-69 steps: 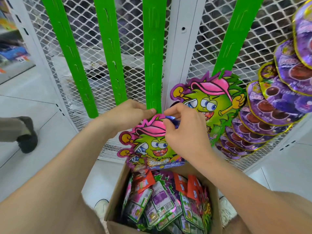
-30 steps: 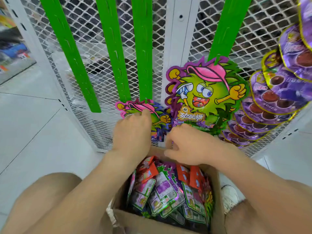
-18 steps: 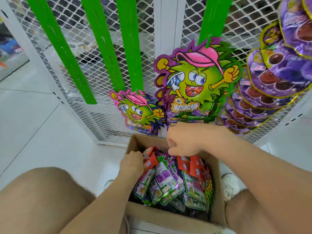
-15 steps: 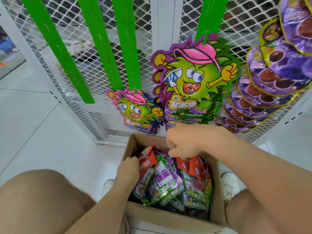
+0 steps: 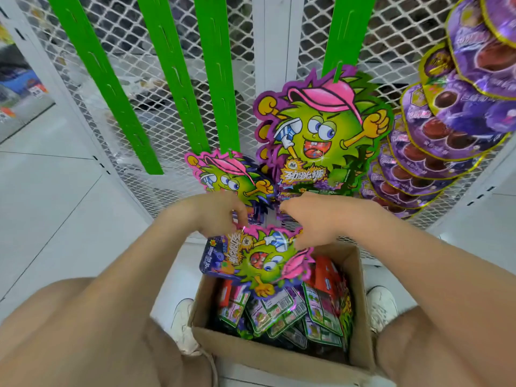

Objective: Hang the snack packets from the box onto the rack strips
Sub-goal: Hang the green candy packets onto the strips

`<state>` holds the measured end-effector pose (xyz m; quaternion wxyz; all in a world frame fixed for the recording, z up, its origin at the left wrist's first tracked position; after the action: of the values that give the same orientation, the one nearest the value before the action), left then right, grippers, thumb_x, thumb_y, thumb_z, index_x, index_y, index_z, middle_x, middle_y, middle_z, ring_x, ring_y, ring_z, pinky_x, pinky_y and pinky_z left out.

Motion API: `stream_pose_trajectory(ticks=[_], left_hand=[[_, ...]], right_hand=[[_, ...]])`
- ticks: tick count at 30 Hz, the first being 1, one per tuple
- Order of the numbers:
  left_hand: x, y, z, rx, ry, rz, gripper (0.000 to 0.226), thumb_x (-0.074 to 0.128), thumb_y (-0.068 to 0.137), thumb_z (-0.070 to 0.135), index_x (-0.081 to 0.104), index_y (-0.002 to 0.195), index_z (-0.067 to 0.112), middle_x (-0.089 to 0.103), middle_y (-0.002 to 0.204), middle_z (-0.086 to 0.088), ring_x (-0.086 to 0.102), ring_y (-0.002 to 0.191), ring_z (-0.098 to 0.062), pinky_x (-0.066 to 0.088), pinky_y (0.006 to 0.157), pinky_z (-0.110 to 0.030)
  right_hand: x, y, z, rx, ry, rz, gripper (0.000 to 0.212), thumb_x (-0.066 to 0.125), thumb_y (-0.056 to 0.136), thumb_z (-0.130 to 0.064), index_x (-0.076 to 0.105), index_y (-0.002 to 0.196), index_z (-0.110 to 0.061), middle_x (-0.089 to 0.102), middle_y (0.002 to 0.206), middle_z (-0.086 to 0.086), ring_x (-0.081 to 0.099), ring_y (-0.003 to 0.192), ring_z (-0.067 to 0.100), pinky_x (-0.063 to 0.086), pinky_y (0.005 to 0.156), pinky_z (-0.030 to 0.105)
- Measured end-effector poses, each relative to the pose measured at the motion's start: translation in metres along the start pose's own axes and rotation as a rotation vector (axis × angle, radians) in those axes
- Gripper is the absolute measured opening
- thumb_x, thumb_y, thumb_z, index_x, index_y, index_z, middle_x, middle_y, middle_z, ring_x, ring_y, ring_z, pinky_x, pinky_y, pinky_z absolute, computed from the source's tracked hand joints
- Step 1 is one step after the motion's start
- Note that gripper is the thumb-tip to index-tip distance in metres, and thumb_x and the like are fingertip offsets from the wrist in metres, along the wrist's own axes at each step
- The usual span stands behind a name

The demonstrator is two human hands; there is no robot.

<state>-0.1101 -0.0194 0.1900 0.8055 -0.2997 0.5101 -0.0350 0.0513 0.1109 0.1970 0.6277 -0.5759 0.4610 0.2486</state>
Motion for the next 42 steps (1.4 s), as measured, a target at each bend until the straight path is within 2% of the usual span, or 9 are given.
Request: stream_pose_trajectory(ticks=[5, 10, 13, 16, 22, 28, 31, 34, 42], left_hand=[[-0.025, -0.022, -0.003, 0.076, -0.25, -0.024, 0.017, 0.061, 0.102, 0.006, 0.067, 0.116, 0.012, 0.067, 0.123, -0.021, 0.062, 0.097, -0.026, 0.056, 0.077, -0.037], [-0.029, -0.022, -0.006, 0.065, -0.086, 0.034, 0.023, 0.082, 0.088, 0.02, 0.066, 0.104, 0.023, 0.077, 0.103, 0.002, 0.07, 0.089, -0.017, 0.055, 0.076, -0.029], [-0.029, -0.024, 0.011, 0.218, -0.217, 0.132, 0.04, 0.091, 0.081, 0.027, 0.069, 0.115, 0.025, 0.076, 0.098, 0.011, 0.071, 0.087, -0.002, 0.058, 0.082, -0.032], [-0.039, -0.026, 0.019, 0.341, -0.383, 0.238, 0.016, 0.085, 0.089, 0.023, 0.076, 0.103, 0.025, 0.075, 0.087, 0.007, 0.065, 0.077, -0.002, 0.051, 0.073, -0.027], [-0.059, -0.025, -0.013, 0.158, -0.638, 0.465, 0.01, 0.084, 0.09, 0.018, 0.075, 0.094, 0.02, 0.075, 0.085, -0.009, 0.064, 0.073, -0.018, 0.059, 0.079, -0.052], [-0.069, -0.02, -0.005, -0.109, -0.65, 0.977, 0.033, 0.07, 0.099, 0.027, 0.058, 0.128, 0.018, 0.068, 0.119, 0.005, 0.069, 0.101, -0.021, 0.053, 0.093, -0.037], [-0.076, -0.02, 0.002, -0.088, -0.706, 0.968, 0.015, 0.068, 0.1, 0.039, 0.064, 0.107, 0.026, 0.068, 0.098, 0.012, 0.066, 0.089, -0.012, 0.049, 0.083, -0.033], [-0.08, -0.019, 0.0, -0.011, -0.87, 0.834, 0.035, 0.061, 0.102, 0.053, 0.068, 0.089, 0.021, 0.061, 0.077, 0.004, 0.057, 0.072, -0.015, 0.042, 0.075, -0.034], [-0.085, -0.041, 0.001, 0.002, -0.789, 0.669, 0.038, 0.059, 0.099, 0.06, 0.079, 0.094, 0.027, 0.078, 0.1, -0.009, 0.073, 0.096, -0.021, 0.05, 0.091, -0.028]], right_hand=[[-0.017, -0.01, 0.021, 0.082, 0.178, -0.04, 0.054, 0.089, 0.074, -0.041, 0.067, 0.1, 0.001, 0.074, 0.093, 0.017, 0.076, 0.082, 0.029, 0.062, 0.078, 0.051], [-0.03, -0.018, 0.036, 0.022, 0.419, 0.133, 0.023, 0.082, 0.084, -0.014, 0.062, 0.072, -0.013, 0.061, 0.055, 0.001, 0.057, 0.051, 0.013, 0.051, 0.055, 0.035], [-0.033, -0.017, 0.011, -0.161, 0.37, 0.339, 0.008, 0.075, 0.09, -0.021, 0.072, 0.082, -0.022, 0.066, 0.064, -0.005, 0.058, 0.059, 0.014, 0.048, 0.061, 0.034], [-0.043, -0.016, -0.012, -0.223, 0.482, 0.566, 0.01, 0.073, 0.095, -0.031, 0.079, 0.097, -0.024, 0.072, 0.073, -0.008, 0.064, 0.068, 0.009, 0.048, 0.066, 0.026], [-0.055, -0.022, 0.006, -0.05, 0.49, 0.722, 0.037, 0.073, 0.094, -0.038, 0.063, 0.075, -0.008, 0.055, 0.06, 0.003, 0.041, 0.057, 0.013, 0.033, 0.059, 0.036], [-0.05, -0.018, 0.009, 0.003, 0.405, 0.763, 0.026, 0.074, 0.094, -0.035, 0.062, 0.087, -0.013, 0.039, 0.062, -0.009, 0.04, 0.073, 0.027, 0.029, 0.07, 0.034], [-0.049, -0.013, 0.004, -0.011, 0.466, 0.8, 0.018, 0.076, 0.089, -0.043, 0.062, 0.084, -0.033, 0.059, 0.069, -0.011, 0.053, 0.078, 0.028, 0.041, 0.078, 0.036], [-0.053, -0.01, -0.003, -0.021, 0.499, 0.884, 0.019, 0.072, 0.093, -0.044, 0.069, 0.087, -0.026, 0.068, 0.074, -0.007, 0.061, 0.079, 0.025, 0.045, 0.077, 0.037], [-0.067, 0.001, -0.021, 0.018, 0.663, 0.983, 0.033, 0.075, 0.091, -0.043, 0.073, 0.073, -0.015, 0.056, 0.056, 0.009, 0.04, 0.052, 0.014, 0.032, 0.052, 0.028]])
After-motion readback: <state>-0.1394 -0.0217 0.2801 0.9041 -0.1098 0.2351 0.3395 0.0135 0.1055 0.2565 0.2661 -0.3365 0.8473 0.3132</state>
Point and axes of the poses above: each hand's wrist, its own y-axis towards the middle knuckle, its own x-axis out of the palm, z = x × y, the point moved 3 cm from there along y, towards the middle knuckle
